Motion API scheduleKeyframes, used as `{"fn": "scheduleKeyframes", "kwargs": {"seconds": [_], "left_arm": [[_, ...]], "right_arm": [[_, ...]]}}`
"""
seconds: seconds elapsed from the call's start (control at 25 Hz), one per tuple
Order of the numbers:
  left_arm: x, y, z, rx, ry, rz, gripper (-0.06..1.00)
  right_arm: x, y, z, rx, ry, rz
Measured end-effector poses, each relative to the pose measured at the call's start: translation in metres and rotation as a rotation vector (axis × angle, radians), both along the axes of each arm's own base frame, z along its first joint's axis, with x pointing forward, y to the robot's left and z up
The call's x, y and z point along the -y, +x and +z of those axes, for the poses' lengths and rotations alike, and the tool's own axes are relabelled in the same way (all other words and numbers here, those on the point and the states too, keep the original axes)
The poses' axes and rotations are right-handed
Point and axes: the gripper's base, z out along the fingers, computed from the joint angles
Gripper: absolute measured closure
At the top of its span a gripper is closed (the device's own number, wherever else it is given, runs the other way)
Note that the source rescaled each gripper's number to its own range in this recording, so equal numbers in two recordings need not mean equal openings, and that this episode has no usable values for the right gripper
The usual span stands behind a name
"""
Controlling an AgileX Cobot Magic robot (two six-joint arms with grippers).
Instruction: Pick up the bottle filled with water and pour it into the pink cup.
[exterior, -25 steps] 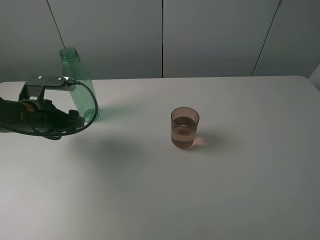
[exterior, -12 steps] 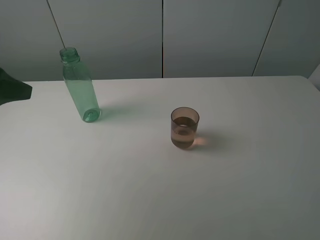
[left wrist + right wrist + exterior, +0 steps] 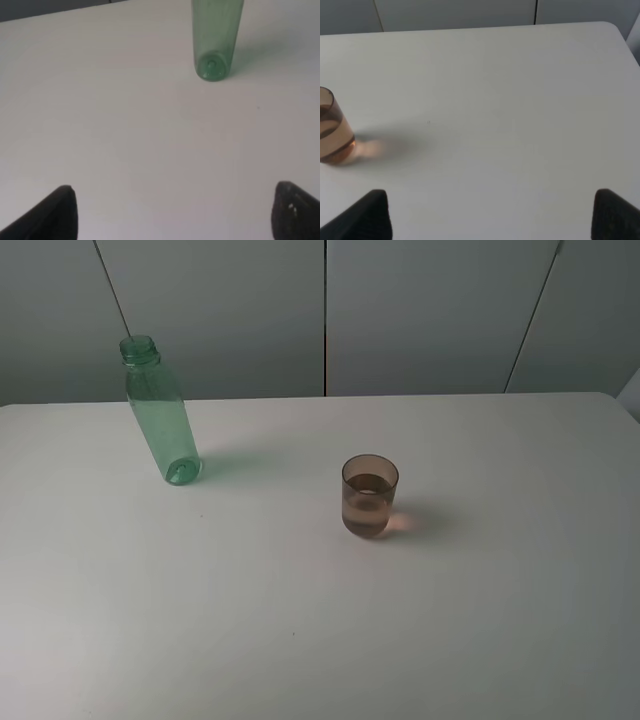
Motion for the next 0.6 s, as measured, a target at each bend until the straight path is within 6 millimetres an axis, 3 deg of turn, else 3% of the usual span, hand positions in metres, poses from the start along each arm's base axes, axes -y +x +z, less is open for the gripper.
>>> {"fn": "scheduleKeyframes", "kwargs": {"seconds": [0.32, 0.6], "left_arm": [[-0.003, -0.050, -0.012, 0.111, -0.045, 0.053, -0.02], [-0.002, -0.051, -0.021, 0.107, -0.065, 0.011, -0.02]], "right_arm": [[0.000, 0.000, 0.000, 0.000, 0.000, 0.000], [0.000, 0.000, 0.000, 0.000, 0.000, 0.000]]}}
